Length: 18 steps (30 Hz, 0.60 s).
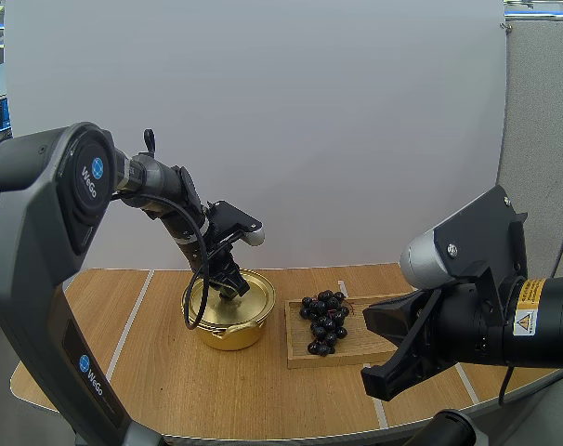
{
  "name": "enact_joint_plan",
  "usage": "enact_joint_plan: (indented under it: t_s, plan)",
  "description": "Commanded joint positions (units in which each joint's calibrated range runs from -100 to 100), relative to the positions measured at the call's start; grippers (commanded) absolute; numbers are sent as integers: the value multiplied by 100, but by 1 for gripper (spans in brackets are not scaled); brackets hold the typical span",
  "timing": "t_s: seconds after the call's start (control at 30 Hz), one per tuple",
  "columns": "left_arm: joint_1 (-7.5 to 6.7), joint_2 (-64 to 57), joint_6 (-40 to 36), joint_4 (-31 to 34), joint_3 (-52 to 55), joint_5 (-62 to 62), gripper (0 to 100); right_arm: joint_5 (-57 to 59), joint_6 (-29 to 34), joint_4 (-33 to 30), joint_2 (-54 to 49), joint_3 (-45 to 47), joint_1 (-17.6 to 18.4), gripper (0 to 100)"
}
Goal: Open the pot, put the pineapple inside, and close it
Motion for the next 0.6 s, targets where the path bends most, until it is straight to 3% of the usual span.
enact_joint_plan:
  t_s: [0.0,0.03,0.27,0.57]
  plan:
    - [-13,41,17,-89,-1,347,96,0,-40,4,-45,-6,-22,0]
    - [-13,41,5,-89,-1,347,100,0,-40,4,-45,-6,-22,0]
    - [-13,-225,-18,-20,-37,246,100,0,-40,4,-45,-6,-22,0]
    - [-13,-1399,-209,221,-880,1276,100,0,-40,4,-45,-6,-22,0]
